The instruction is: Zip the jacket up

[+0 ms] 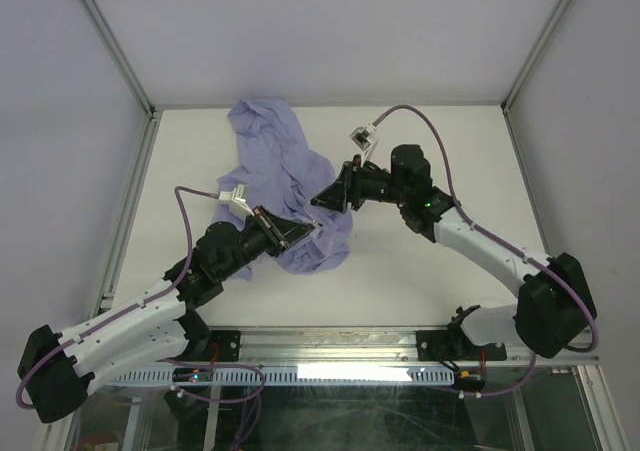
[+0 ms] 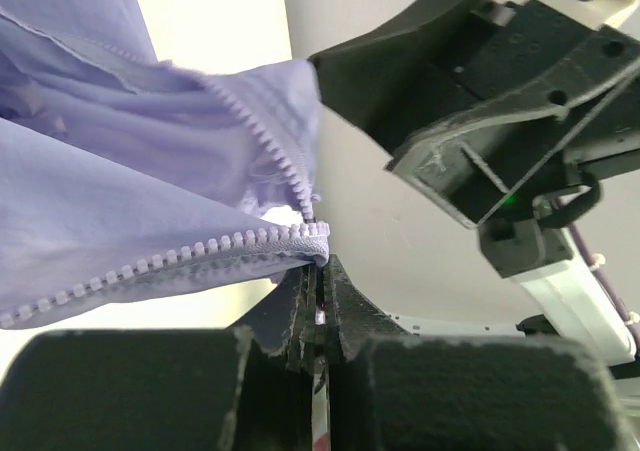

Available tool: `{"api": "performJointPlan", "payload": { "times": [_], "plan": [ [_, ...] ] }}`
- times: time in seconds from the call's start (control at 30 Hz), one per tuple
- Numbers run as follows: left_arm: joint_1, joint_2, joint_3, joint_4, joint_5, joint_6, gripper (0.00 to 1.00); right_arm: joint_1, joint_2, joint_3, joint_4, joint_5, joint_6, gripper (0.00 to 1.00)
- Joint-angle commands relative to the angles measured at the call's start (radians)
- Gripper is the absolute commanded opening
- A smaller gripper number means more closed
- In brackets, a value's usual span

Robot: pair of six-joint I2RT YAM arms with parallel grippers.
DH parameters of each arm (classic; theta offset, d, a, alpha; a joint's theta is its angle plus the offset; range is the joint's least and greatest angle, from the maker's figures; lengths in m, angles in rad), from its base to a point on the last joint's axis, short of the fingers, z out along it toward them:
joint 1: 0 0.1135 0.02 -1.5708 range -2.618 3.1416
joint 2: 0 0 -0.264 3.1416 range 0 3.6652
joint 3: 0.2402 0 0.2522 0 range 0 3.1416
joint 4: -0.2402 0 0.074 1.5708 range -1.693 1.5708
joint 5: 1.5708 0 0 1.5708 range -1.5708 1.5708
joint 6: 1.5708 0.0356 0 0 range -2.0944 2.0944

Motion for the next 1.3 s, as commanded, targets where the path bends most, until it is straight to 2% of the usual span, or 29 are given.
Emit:
{"api": "performJointPlan", "payload": {
  "times": [0.0,0.07,0.2,0.33,0.43,0.6,0.8,0.97,1.27],
  "plan": [
    [-0.004,0.007,0.068,-0.002,0.046,0.032,0.00,-0.006,-0.143,0.107,-0.350,0.139,-0.258,0.60],
    [-0.004,0.020,0.077,0.001,0.056,0.033,0.00,-0.006,-0.182,0.126,-0.453,0.175,-0.300,0.64],
    [-0.004,0.039,0.098,0.003,0.073,0.045,0.00,0.008,-0.254,0.127,-0.582,0.182,-0.322,0.63],
    [-0.004,0.057,0.109,0.005,0.085,0.053,0.00,0.036,-0.320,0.052,-0.602,0.180,-0.365,0.52],
    [-0.004,0.062,0.112,0.003,0.098,0.053,0.00,0.039,-0.352,-0.016,-0.513,0.158,-0.377,0.43],
    [-0.005,0.056,0.115,-0.007,0.100,0.058,0.00,0.071,-0.335,-0.126,-0.315,0.157,-0.377,0.38],
    [-0.004,0.053,0.123,-0.021,0.099,0.064,0.00,0.096,-0.289,-0.218,-0.111,0.179,-0.335,0.38],
    [-0.004,0.046,0.121,-0.025,0.097,0.064,0.00,0.102,-0.267,-0.269,-0.003,0.221,-0.299,0.38],
    [-0.004,0.044,0.120,-0.028,0.095,0.063,0.00,0.106,-0.219,-0.274,0.093,0.192,-0.268,0.37]
  ]
}}
